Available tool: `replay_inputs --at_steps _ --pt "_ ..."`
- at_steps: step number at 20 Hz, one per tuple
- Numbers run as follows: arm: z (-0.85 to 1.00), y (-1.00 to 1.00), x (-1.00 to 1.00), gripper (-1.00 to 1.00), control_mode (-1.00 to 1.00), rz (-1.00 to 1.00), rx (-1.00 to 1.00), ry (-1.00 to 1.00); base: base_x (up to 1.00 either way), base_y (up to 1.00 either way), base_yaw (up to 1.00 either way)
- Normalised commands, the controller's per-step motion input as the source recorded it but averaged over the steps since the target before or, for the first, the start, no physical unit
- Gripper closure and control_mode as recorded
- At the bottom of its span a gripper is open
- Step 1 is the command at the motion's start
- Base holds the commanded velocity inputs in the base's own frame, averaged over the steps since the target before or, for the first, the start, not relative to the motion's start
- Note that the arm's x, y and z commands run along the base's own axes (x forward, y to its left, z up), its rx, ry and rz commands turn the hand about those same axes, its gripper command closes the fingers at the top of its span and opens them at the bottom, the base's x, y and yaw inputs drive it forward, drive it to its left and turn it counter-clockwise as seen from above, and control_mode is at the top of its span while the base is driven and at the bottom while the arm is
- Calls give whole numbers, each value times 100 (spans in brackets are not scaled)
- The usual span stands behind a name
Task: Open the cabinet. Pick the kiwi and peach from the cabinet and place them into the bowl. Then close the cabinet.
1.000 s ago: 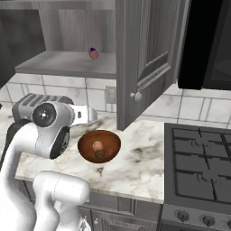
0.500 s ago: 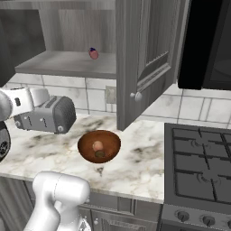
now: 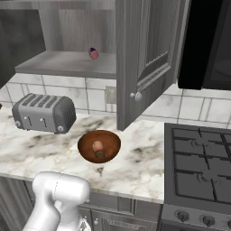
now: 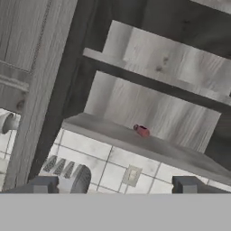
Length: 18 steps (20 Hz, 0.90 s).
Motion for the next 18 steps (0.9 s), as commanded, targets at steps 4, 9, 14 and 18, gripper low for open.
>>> replay_inputs --at_steps 4,9,14,18 --pt "6 100 -31 -100 -100 0 0 -1 0 0 0" --pt "-16 100 5 -100 -100 -2 3 0 0 0 0" --pt "-42 100 43 -100 -100 -8 9 -5 0 0 0" --pt "-47 88 79 -100 -100 -8 1 -15 0 0 0"
